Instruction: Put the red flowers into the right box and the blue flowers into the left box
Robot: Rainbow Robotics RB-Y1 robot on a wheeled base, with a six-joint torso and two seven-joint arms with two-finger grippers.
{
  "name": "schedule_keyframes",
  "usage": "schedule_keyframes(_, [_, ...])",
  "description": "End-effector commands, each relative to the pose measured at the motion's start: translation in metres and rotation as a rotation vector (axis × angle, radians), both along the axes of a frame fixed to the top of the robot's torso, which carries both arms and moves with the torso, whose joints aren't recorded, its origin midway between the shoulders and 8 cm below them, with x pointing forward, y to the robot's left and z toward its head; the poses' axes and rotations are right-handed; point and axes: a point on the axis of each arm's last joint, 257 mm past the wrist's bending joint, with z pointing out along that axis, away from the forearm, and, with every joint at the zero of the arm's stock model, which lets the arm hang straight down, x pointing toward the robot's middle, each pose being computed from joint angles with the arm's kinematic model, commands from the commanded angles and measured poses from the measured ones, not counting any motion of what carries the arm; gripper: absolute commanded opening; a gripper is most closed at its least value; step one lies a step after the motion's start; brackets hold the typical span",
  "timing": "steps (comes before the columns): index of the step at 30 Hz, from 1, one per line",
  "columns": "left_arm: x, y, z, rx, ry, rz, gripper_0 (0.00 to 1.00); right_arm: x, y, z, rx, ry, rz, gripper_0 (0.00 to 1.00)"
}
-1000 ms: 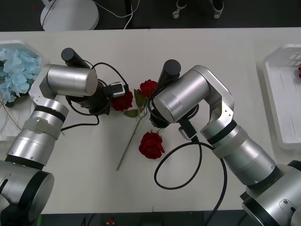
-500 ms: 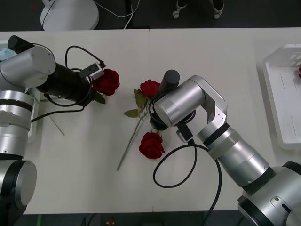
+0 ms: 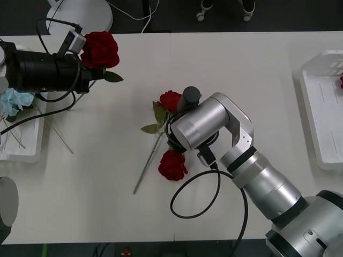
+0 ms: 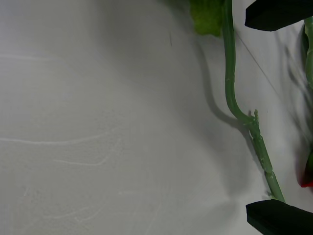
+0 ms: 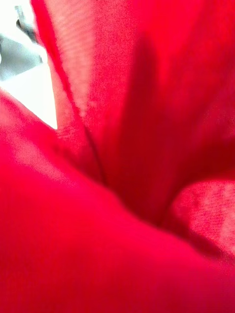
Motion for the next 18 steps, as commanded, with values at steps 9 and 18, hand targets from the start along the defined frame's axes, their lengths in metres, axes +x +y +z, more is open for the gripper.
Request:
schedule_keyframes(9, [-0.021,0.022,0.072,-0.275,-0.08,-0.006,0.0,-0.007,0.023,-0.009,-0.01,-0.001,0.046,1.0])
schedule_keyframes(18, [-0.061,0.015,0.086,-0.402,-0.084,-0.076,0.0,0.001,0.019,-0.012,-0.005,-0.02,0.036,1.0])
